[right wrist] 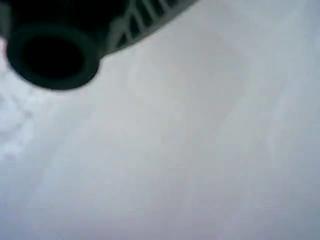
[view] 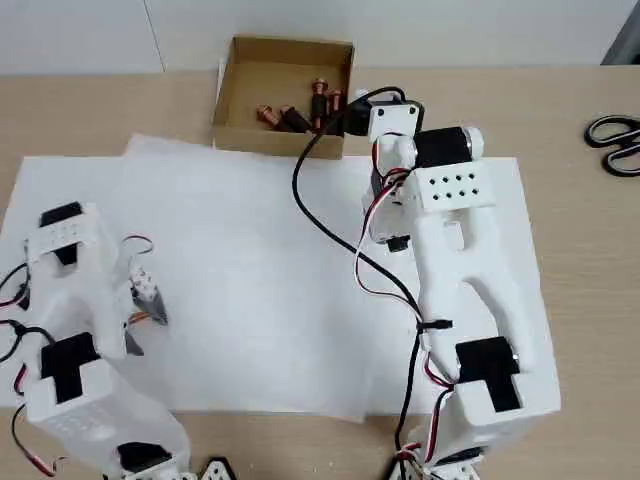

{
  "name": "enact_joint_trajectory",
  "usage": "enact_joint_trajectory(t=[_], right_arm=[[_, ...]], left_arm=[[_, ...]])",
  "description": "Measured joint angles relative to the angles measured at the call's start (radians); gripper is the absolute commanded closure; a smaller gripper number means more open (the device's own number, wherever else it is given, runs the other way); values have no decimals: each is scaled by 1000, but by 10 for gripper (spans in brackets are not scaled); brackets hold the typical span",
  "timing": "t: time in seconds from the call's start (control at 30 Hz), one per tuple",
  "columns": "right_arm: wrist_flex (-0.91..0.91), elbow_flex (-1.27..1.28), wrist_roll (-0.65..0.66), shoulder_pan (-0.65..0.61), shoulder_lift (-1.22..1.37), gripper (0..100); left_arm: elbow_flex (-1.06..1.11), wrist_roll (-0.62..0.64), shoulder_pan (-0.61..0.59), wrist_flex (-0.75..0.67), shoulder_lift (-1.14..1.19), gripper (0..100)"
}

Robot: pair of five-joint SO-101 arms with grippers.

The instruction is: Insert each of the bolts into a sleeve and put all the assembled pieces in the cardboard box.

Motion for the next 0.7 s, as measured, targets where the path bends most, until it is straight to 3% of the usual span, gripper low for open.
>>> enact_joint_trajectory(t=[0.7], right_arm=[[0,0,0,0,0,995]], left_arm=[[-120,9,-5,9,0,797]])
